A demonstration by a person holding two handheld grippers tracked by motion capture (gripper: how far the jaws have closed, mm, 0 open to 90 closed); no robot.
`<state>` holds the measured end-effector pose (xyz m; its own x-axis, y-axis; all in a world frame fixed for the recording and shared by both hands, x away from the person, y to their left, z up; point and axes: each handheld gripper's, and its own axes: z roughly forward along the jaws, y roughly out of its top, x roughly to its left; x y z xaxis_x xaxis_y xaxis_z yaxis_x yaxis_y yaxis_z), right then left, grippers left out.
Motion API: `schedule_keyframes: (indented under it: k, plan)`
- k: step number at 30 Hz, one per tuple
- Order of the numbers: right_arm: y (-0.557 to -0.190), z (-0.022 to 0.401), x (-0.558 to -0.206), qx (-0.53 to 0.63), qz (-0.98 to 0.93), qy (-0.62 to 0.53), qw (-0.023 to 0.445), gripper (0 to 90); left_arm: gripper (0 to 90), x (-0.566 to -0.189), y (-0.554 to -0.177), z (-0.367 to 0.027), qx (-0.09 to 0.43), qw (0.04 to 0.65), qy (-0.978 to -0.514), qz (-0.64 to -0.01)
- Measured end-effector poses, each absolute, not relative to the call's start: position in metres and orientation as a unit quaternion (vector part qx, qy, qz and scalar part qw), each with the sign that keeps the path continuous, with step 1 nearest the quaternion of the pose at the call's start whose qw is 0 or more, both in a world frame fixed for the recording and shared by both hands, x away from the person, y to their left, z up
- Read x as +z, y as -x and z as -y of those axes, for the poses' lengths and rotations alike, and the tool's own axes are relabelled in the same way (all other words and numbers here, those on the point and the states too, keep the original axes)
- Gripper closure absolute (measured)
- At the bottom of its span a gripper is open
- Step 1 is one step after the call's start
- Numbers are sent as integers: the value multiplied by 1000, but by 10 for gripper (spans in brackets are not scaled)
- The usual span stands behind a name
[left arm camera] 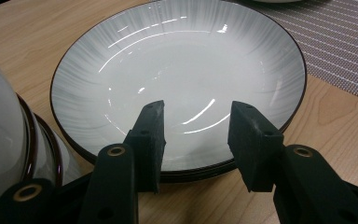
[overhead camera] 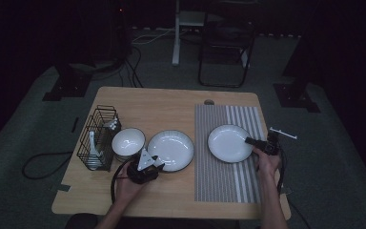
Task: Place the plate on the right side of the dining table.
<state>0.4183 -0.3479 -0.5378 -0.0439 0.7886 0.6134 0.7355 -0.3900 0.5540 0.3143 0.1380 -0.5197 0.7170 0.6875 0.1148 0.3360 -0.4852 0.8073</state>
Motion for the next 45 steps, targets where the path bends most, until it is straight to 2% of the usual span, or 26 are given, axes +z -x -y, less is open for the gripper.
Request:
schedule_keyframes:
  k: [27, 33, 39, 45]
  plan:
    - [-414, 346, -543, 435, -572, -693, 61, 825, 556, -520, -315, -138, 217, 405, -833, -308]
    - [-414, 341, -538, 413, -596, -684, 82, 820, 552, -520, -315, -138, 218, 404, -833, -308]
    - [-415, 332, -527, 367, -629, -673, 129, 820, 550, -520, -314, -138, 219, 404, -833, -308]
    - [-414, 330, -523, 356, -637, -668, 147, 824, 544, -519, -314, -139, 222, 401, -833, -309]
